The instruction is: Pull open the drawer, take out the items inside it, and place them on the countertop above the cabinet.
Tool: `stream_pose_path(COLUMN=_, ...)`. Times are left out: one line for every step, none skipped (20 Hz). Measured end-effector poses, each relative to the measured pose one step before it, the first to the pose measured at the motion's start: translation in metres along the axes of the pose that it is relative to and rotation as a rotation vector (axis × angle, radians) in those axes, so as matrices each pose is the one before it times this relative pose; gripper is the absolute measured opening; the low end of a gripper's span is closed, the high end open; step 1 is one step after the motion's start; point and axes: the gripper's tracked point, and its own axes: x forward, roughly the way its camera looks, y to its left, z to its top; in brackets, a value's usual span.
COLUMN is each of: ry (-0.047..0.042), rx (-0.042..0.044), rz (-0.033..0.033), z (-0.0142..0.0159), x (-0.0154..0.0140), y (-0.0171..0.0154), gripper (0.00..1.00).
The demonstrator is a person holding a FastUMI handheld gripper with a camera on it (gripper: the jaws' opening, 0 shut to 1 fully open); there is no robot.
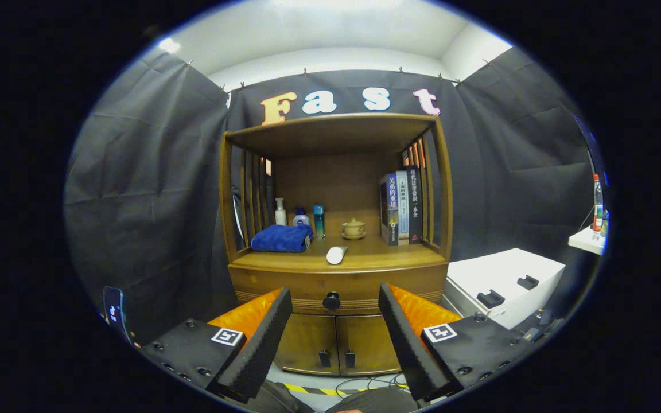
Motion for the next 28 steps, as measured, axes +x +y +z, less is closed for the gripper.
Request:
stream_pose_path(ry=-0.00915, rx=-0.01066, rz=-0.00518, z=0.00395, x=-0.0079, y=-0.00223, gripper=0.98)
stream_pose_path(ry=-0.00358, rx=-0.01598, rz=-0.00222, z=0.0017, x=-0.00716, y=-0.00094, gripper=0.98)
stream_pose_path(ry=-0.00106, rx=-0.01879, rz=-0.00384, z=0.00063, x=-0.00458, y=-0.00236, gripper=0.98)
stream_pose_path(ry=-0.00573, rx=-0.01446, rz=-0.00539, z=0.00102, x=-0.00339, y=-0.00191, gripper=0.98)
stream_pose_path(ry=-0.00874, rx=-0.00741, rz=-0.00005, z=0.00163, x=-0.00278, y=-0.00008, gripper=0.98)
stream_pose_path(ry=-0.00746, rx=-0.0022, rz=0.00309, z=0.00279, x=-0.00145, y=0.00171, gripper=0.98)
stream_pose_path(ry=-0.00293, rx=0.0039, rz=-0.00007, z=0.00109, x=0.00027, y=0.00027, gripper=0.98)
stream_pose_path(ry=-0.00221, rx=0.0109, rz=0.0046, z=0.00077, x=-0.00004, y=0.00077, gripper=0.98)
stream_pose_path(ry=-0.00071, rx=0.01356, rz=0.00349, z=0.00109, x=0.00105, y=0.00192, gripper=0.98)
stream_pose_path(ry=-0.00079, rx=0.01131, rz=0.00134, z=0.00138, x=0.00029, y=0.00078, gripper=0.98)
stream_pose_path(ry=-0.00508, rx=0.00596, rz=0.00037, z=0.00115, x=0.00211, y=0.00016, gripper=0.98)
stream_pose_path(ry=-0.00284, rx=0.00337, rz=0.00047, z=-0.00016, x=0.00235, y=0.00051, gripper=0.98)
stream_pose_path(ry=-0.00018, rx=-0.00004, rz=0.00408, z=0.0, x=0.00152, y=0.00245, gripper=0.98)
stream_pose_path(ry=0.00237, rx=-0.00049, rz=0.00266, z=-0.0006, x=0.00102, y=0.00142, gripper=0.98)
stream_pose_path(ry=0.00112, rx=-0.00069, rz=0.0025, z=0.00043, x=0.00093, y=0.00185, gripper=0.98)
stream_pose_path(ry=0.00153, rx=0.00166, rz=-0.00132, z=-0.00016, x=0.00186, y=-0.00014, gripper=0.98)
stream_pose_path(ry=0.0018, rx=0.00535, rz=0.00055, z=-0.00155, x=0.00122, y=0.00138, gripper=0.98)
stream_pose_path(ry=0.00144, rx=0.00644, rz=0.00002, z=-0.00061, x=0.00062, y=0.00079, gripper=0.98)
stream_pose_path(ry=0.00295, rx=0.00421, rz=0.00078, z=-0.00088, x=-0.00046, y=0.00117, gripper=0.98)
stream_pose_path(ry=0.00537, rx=0.00326, rz=0.00126, z=-0.00241, x=0.00121, y=-0.00005, gripper=0.98)
stream_pose_path(ry=0.00755, rx=0.00169, rz=0.00164, z=-0.00277, x=0.00032, y=0.00008, gripper=0.98)
stream_pose_path(ry=0.00314, rx=0.00024, rz=0.00062, z=-0.00137, x=0.00075, y=-0.00028, gripper=0.98)
stream_pose_path(ry=-0.00129, rx=-0.00007, rz=-0.0017, z=0.00104, x=-0.00095, y=0.00035, gripper=0.98)
stream_pose_path(ry=-0.00118, rx=0.00047, rz=-0.00213, z=-0.00027, x=0.00113, y=-0.00062, gripper=0.98)
stream_pose_path(ry=0.00265, rx=0.00117, rz=0.00092, z=-0.00189, x=0.0003, y=0.00073, gripper=0.98)
stream_pose_path(ry=0.0034, rx=0.00153, rz=0.0015, z=-0.00103, x=-0.0008, y=0.00125, gripper=0.98)
stream_pose_path(ry=0.00269, rx=0.00073, rz=0.00094, z=-0.00121, x=0.00008, y=-0.00007, gripper=0.98)
stream_pose_path(ry=0.00046, rx=-0.00042, rz=0.00039, z=-0.00068, x=0.00018, y=-0.00035, gripper=0.98)
